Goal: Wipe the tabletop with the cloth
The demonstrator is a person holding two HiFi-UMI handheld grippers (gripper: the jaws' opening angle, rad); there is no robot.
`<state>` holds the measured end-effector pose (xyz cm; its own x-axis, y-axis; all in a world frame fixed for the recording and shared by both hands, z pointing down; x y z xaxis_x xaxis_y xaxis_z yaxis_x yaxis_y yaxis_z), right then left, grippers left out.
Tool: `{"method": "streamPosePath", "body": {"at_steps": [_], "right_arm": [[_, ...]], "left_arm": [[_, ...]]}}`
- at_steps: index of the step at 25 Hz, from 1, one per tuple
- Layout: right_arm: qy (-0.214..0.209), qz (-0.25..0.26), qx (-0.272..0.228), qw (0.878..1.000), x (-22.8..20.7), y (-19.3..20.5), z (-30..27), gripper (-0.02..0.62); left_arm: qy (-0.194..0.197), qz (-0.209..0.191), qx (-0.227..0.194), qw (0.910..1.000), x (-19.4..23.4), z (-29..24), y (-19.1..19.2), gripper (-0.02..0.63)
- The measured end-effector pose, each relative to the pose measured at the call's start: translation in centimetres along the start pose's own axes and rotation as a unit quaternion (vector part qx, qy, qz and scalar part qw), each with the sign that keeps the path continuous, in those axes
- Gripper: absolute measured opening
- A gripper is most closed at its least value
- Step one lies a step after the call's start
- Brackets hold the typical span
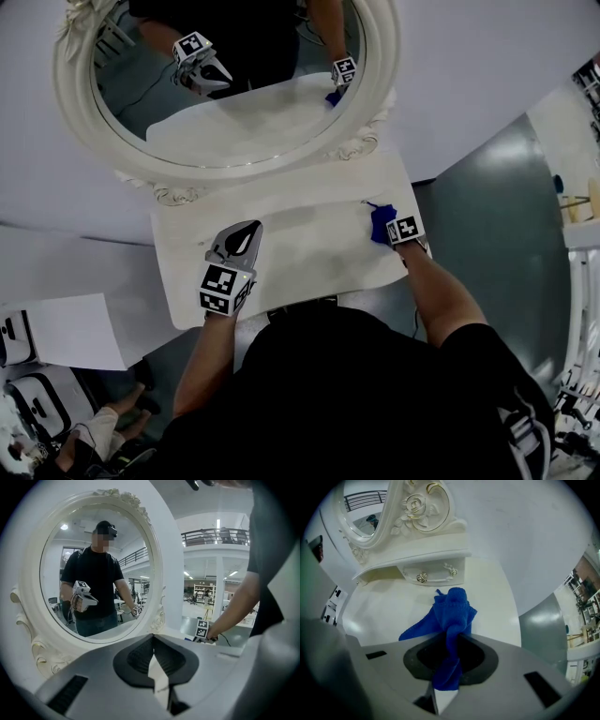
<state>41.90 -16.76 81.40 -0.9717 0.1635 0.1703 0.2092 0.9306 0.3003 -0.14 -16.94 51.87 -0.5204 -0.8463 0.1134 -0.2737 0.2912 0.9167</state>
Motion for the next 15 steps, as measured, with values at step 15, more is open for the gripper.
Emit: {"method": "streamPosePath", "body": {"at_steps": [15], "right_arm": [[-0.082,0.002,-0.053,0.995,12.7,-6.5,4.7,0.058]], "left_arm": [[-0.044,0.01,-0.02,0.9988,0.9,6.9,1.8,0.011]]}}
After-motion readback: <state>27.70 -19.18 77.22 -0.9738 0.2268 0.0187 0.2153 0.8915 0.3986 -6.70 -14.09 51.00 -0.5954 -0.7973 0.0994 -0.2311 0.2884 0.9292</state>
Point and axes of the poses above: the fingertips, and each gripper's own axes: z backward along the fingers, x to its left, y out of its underside, the point moved 4 cm from there along z, backward along the fingers, and after that the axes turned 13 degrees about y, right-handed, at the moved point
